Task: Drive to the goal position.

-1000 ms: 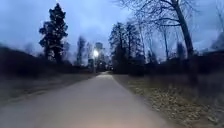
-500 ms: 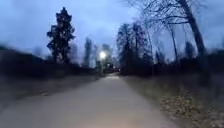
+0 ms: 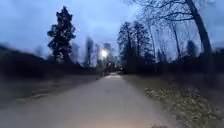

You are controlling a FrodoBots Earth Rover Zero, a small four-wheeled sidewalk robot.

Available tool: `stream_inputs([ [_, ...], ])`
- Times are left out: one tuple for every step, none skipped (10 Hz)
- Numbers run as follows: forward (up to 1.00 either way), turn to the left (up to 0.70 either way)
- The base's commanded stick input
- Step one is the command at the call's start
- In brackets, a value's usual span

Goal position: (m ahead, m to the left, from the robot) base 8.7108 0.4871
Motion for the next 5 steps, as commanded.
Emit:
stream_inputs([
  [1.0,0.0],
  [1.0,0.0],
  [1.0,0.0],
  [1.0,0.0],
  [1.0,0.0],
])
